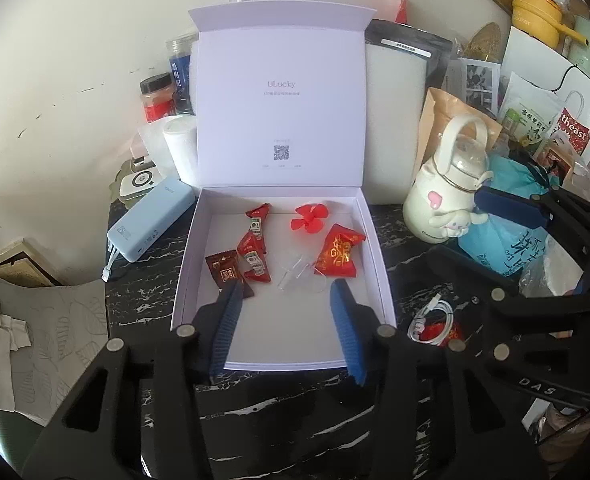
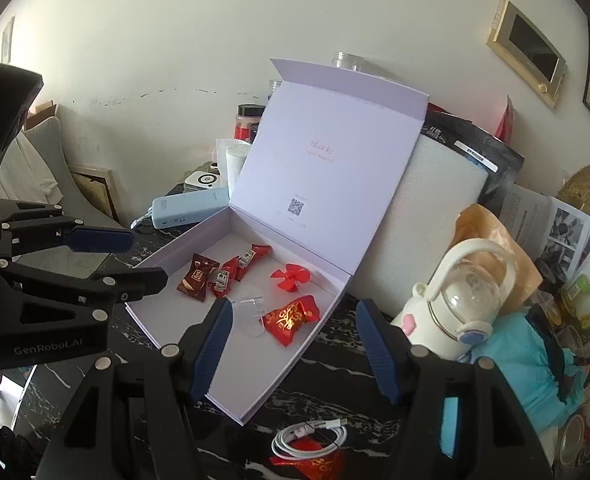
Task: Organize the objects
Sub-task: 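Withdraw both open tools from the box toward the white cable and red packet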
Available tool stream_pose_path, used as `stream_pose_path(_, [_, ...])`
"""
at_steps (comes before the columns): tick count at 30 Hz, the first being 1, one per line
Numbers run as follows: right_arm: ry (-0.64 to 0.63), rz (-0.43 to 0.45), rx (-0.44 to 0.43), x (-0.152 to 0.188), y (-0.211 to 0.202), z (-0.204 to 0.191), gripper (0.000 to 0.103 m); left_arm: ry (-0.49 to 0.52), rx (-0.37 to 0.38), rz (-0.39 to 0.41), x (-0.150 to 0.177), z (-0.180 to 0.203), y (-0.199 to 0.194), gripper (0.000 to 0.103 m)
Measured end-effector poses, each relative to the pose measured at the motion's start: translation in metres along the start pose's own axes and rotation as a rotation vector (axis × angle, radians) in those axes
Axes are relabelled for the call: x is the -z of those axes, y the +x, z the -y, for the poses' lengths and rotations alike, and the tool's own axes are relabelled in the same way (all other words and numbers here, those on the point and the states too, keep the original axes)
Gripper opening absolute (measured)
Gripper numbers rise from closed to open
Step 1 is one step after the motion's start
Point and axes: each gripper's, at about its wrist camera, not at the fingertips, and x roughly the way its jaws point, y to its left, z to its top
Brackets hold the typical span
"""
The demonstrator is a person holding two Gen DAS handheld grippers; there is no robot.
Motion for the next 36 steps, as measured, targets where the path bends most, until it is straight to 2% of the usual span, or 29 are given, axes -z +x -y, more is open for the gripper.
stream_pose_path(3, [0.005, 0.01, 0.018, 0.009, -0.014, 0.004, 0.068, 0.011, 0.006, 0.014, 0.005, 0.011, -0.009, 0.055])
stream_pose_path(9, [0.035, 0.016, 0.043, 0.03, -0.034, 0.015, 0.068, 0.041, 0.017, 0.022, 0.015, 0.035, -0.018, 0.062])
stream_pose_path(17, [0.078, -0.004, 0.084, 0.06, -0.051, 0.028, 0.068, 0.078, 0.054, 0.009, 0.031, 0.066, -0.018, 0.063])
stream_pose_path(36, [0.183, -0.091, 0.136, 0.137, -0.066, 0.046, 0.068, 0.139, 0.143, -0.114, 0.081, 0.12, 0.011, 0.065])
